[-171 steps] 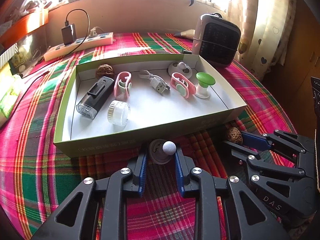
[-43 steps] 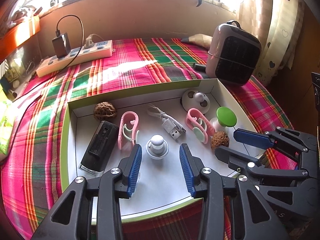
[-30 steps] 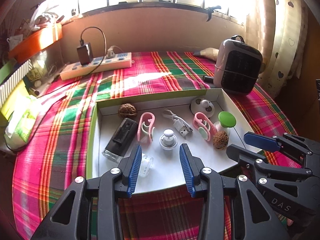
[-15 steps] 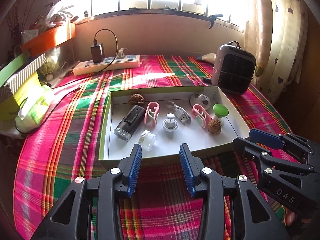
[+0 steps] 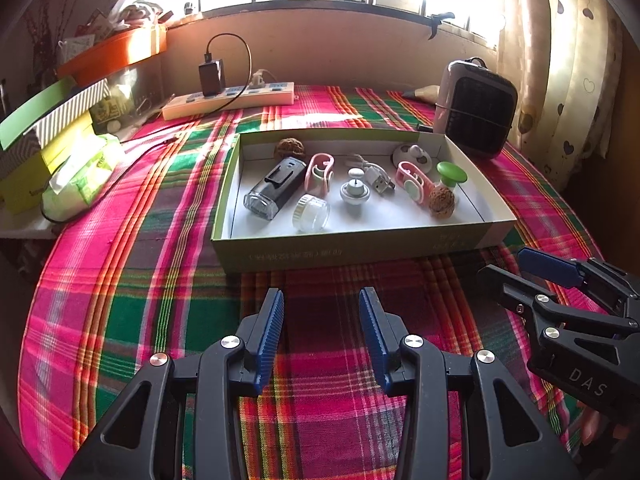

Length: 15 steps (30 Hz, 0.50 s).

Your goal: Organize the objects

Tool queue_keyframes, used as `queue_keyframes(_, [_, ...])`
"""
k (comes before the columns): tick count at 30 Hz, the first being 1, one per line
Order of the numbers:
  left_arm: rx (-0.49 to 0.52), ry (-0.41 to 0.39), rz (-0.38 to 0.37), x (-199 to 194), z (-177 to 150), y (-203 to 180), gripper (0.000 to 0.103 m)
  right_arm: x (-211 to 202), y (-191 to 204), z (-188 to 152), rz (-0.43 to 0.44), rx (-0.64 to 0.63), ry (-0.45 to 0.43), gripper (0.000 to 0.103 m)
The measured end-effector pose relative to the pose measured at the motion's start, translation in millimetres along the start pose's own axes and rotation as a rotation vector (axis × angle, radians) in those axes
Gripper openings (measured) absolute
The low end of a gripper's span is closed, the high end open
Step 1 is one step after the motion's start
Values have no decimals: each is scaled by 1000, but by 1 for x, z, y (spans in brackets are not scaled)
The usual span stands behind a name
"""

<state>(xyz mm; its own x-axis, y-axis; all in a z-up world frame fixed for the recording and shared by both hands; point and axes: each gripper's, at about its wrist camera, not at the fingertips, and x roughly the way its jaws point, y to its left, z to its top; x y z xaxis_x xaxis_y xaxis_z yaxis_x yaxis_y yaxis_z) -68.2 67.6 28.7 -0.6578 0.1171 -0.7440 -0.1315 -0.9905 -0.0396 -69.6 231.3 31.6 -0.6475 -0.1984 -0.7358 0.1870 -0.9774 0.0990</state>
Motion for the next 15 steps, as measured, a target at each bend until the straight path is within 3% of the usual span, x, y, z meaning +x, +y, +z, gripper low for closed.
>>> queue_keyframes(15, [-32,48,41,7,-21,4,38,7,-1,-25,-55,-5,69,54])
